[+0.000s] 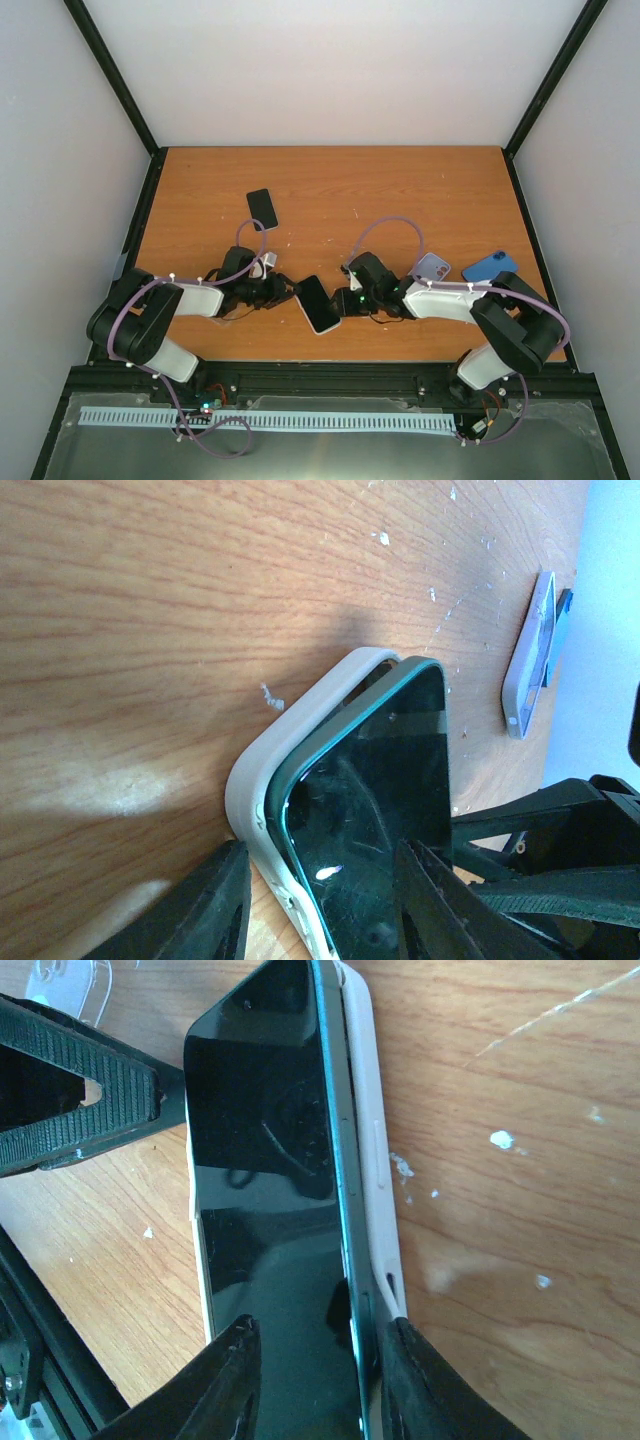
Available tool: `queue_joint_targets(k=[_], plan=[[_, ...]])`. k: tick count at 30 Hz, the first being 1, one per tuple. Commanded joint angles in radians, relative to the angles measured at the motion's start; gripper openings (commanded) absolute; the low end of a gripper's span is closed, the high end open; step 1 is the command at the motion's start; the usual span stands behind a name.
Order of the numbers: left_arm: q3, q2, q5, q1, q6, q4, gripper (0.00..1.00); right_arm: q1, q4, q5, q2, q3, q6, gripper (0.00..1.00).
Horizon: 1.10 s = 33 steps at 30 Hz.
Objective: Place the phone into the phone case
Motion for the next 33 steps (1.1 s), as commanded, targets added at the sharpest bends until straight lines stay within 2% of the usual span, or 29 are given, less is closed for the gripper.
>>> queue_joint_targets(k=[1, 8, 20, 29, 33], plan=[[0.015, -0.003, -0.012, -0.006, 0.017, 0.030, 0.43, 0.000, -0.083, 0.050, 0.001, 0.012, -0.034, 0.39], [0.014, 0.005, -0.009, -0.006, 0.012, 0.020, 0.43, 0.000, 0.020, -0.023, 0.078, 0.022, -0.029, 0.58], [-0.047, -0.013, 0.042, -0.008, -0.039, 0.074, 0.42, 0.000, 0.220, -0.182, 0.150, 0.006, 0.119, 0.59], [-0.086, -0.051, 0.033, -0.027, -0.061, 0.083, 0.39, 0.000, 0.510, -0.269, 0.140, -0.039, 0.336, 0.58], [-0.097, -0.072, 0.034, -0.027, -0.068, 0.089, 0.39, 0.000, 0.581, -0.272, 0.130, -0.044, 0.393, 0.58]])
